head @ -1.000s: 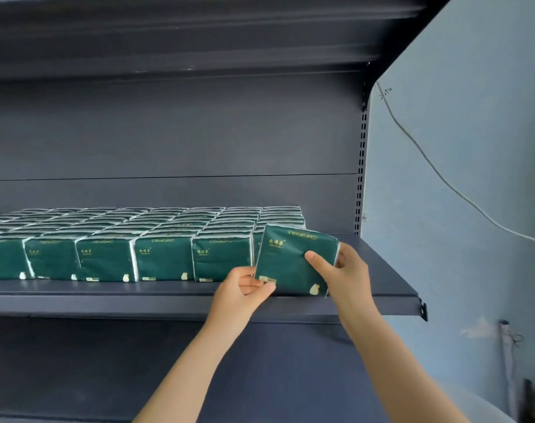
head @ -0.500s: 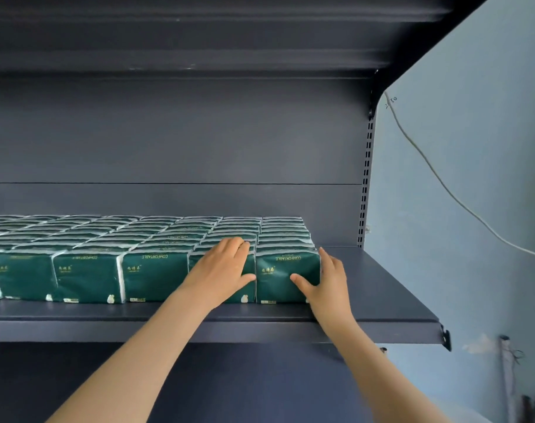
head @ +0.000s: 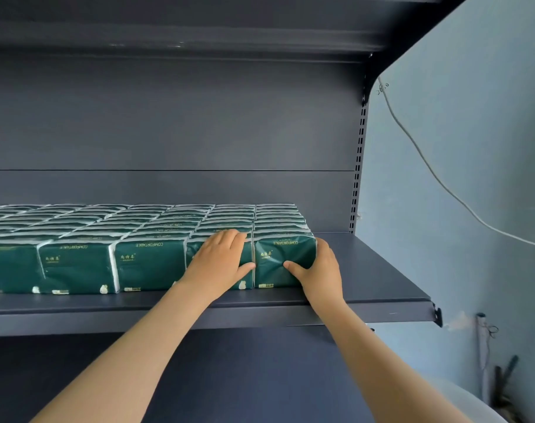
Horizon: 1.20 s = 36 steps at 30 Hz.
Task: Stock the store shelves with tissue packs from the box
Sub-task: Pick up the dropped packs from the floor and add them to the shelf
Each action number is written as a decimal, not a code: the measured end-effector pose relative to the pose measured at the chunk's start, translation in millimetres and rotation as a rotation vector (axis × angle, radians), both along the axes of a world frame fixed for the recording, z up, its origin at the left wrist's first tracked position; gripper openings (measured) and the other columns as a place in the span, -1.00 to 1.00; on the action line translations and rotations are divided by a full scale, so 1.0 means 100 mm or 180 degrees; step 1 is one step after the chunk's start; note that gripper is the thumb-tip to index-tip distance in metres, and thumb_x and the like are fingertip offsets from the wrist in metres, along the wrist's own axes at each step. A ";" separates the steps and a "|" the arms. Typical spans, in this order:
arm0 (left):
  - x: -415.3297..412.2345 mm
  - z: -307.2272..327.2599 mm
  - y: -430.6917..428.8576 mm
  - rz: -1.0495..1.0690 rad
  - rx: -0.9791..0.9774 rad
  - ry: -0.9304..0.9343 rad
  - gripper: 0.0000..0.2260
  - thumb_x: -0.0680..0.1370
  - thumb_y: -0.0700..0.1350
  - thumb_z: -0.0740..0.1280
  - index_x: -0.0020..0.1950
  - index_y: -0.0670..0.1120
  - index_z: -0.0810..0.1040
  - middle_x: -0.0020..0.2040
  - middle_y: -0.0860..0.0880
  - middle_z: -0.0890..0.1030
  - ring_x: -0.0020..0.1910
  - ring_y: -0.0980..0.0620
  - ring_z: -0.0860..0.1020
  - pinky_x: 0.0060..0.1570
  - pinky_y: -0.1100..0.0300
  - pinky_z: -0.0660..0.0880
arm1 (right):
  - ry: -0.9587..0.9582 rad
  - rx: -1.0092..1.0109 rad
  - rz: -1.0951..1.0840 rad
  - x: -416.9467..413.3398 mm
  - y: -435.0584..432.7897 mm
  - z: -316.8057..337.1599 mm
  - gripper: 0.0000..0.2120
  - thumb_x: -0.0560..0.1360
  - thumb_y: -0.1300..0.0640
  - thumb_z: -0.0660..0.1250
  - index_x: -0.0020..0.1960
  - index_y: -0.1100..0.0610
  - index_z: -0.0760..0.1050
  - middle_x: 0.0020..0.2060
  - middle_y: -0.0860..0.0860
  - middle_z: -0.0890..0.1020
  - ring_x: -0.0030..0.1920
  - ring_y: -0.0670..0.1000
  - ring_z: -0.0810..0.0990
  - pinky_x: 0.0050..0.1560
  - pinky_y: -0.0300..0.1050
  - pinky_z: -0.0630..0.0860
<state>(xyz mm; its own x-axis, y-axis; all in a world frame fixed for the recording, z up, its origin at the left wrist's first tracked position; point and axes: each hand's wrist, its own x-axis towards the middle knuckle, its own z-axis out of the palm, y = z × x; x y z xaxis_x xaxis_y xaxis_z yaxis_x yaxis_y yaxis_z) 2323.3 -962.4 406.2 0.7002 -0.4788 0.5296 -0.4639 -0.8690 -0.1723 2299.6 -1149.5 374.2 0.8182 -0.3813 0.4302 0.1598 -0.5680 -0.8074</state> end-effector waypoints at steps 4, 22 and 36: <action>0.00 0.07 0.02 -0.0007 0.0201 0.0091 -0.42 0.59 0.17 0.15 0.48 -0.16 0.18 0.41 -0.07 0.31 0.41 -0.03 0.28 0.40 0.13 0.19 | 0.0416 -0.0099 0.0106 -0.03 -0.07 0.08 -0.45 0.38 0.00 0.48 0.26 0.06 0.32 0.16 0.00 0.48 0.09 0.09 0.55 0.05 -0.01 0.52; -2.02 0.56 0.19 0.1189 0.0339 0.0411 -0.59 0.60 0.04 0.22 0.33 -0.20 0.35 0.25 -0.14 0.42 0.26 -0.10 0.39 0.16 0.01 0.42 | 0.1540 -0.3624 0.0359 -1.67 -0.47 0.60 -0.63 0.55 0.03 0.25 0.28 0.19 0.36 0.22 0.12 0.47 0.29 0.16 0.36 0.23 0.06 0.34; -4.40 1.13 0.53 0.1881 0.0433 0.0161 -0.61 0.59 0.11 0.17 0.26 -0.14 0.44 0.17 -0.08 0.49 0.14 -0.06 0.48 0.08 0.04 0.47 | 0.0577 -0.3544 0.0862 -3.47 -0.26 1.59 -0.56 0.47 0.01 0.37 0.26 0.21 0.41 0.15 0.11 0.55 0.14 0.16 0.52 0.14 0.06 0.51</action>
<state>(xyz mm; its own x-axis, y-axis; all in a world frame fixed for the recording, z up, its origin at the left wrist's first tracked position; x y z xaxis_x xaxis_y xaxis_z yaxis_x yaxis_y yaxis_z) 1883.2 -909.7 519.0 0.8908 -0.0624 0.4501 0.0797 -0.9537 -0.2901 1953.0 -1175.3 532.9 0.8992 0.3314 0.2856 0.3178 -0.9435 0.0943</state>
